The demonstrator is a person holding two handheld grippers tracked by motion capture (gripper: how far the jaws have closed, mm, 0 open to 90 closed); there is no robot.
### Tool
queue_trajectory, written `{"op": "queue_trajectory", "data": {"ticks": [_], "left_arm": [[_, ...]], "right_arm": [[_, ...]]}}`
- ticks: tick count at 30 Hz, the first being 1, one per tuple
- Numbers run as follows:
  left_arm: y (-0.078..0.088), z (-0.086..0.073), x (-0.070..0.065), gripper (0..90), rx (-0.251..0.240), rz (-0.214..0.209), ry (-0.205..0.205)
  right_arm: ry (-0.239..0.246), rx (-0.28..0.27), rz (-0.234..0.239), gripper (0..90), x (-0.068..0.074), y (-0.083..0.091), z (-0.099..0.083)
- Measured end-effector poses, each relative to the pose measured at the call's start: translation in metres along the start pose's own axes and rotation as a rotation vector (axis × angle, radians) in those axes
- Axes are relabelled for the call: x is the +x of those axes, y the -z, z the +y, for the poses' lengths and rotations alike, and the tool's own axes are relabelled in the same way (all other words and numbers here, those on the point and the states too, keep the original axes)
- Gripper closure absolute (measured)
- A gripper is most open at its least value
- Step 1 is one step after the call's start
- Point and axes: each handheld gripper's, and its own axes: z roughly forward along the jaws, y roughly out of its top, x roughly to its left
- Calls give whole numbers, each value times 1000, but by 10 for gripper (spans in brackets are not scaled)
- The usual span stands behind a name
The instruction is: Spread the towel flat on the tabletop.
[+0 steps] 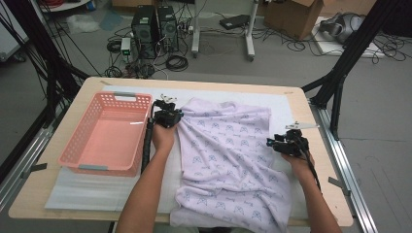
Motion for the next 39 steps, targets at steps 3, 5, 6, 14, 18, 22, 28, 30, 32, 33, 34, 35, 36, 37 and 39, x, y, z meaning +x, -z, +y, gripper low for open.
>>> {"op": "queue_trajectory", "data": {"ticks": [3, 5, 6, 14, 18, 22, 28, 30, 32, 33, 34, 35, 36, 37, 39], "left_arm": [[-2, -1, 0, 838, 12, -11, -2], [-2, -2, 2, 834, 18, -24, 22], [-2, -3, 2, 827, 20, -24, 27], [1, -2, 4, 494, 25, -100, 81], [10, 0, -6, 445, 24, -169, 48], [21, -2, -21, 435, -12, -224, 6], [34, -19, -33, 404, -16, -271, -41], [37, -24, -34, 394, -1, -287, -41], [43, -32, -37, 392, 10, -306, -54], [45, -35, -39, 390, 30, -313, -61], [48, -37, -40, 376, 29, -318, -66], [52, -41, -41, 375, 20, -323, -72], [55, -44, -42, 378, 21, -324, -79], [59, -46, -42, 378, 30, -326, -92], [63, -50, -42, 379, 43, -334, -116]], "right_arm": [[90, 33, -51, 643, 12, -10, 3], [100, 47, -52, 880, 12, -12, 7], [143, 63, -54, 884, 12, -14, 9], [106, -26, -276, 889, -7, -21, 15], [-30, -77, -348, 868, -24, -18, 10], [-36, -100, -312, 690, -20, -10, 9], [-7, -128, -234, 571, -6, 14, 8], [-2, -141, -173, 502, -2, 20, 7], [29, -150, -100, 439, 2, 26, 5], [44, -148, -80, 416, 6, 29, 4], [56, -149, -67, 400, 9, 32, 2], [63, -152, -59, 394, 11, 34, 0], [76, -145, -52, 386, 15, 37, -4], [84, -134, -57, 372, 17, 40, -7], [103, -116, -87, 368, 21, 44, -15]]}}
